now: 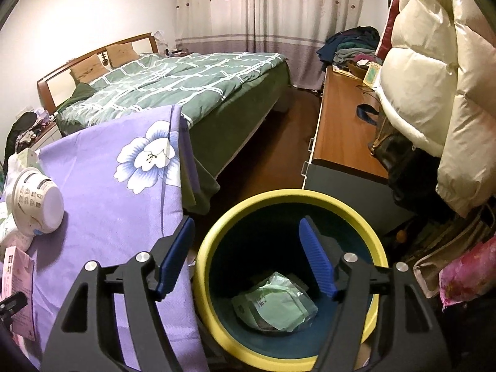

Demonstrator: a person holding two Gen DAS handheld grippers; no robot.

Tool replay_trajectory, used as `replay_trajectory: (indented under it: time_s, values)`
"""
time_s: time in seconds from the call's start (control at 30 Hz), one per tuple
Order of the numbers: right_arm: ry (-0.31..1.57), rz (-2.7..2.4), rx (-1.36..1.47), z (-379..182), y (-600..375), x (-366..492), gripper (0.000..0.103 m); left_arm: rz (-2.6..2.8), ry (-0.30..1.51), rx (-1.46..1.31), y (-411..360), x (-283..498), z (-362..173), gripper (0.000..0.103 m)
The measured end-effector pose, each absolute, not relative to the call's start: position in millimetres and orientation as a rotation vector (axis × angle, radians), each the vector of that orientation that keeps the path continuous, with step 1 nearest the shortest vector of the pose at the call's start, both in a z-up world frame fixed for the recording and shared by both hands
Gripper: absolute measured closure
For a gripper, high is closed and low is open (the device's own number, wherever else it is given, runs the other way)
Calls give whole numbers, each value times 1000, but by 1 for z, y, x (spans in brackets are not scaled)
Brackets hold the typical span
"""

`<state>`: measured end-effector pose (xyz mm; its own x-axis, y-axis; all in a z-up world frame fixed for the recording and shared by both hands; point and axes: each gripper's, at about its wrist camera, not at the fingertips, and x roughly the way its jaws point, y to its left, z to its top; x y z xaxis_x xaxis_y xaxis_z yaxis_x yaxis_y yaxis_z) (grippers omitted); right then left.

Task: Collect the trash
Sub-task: 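Grasp the pink strawberry milk carton with the left tool, then carry the milk carton with the left tool over the bin and release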

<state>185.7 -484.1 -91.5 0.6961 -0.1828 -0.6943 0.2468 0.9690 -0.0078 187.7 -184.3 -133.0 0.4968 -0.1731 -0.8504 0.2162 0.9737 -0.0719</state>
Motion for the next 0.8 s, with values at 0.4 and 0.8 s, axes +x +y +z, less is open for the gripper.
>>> replay_trajectory:
  time_s: [0.4, 0.8]
  values:
    - [720, -265, 138, -86, -522, 152, 36, -356, 972, 136, -249, 175, -111, 50]
    - [687, -386, 156, -76, -574, 96, 36, -647, 929, 228, -418, 203, -88, 50]
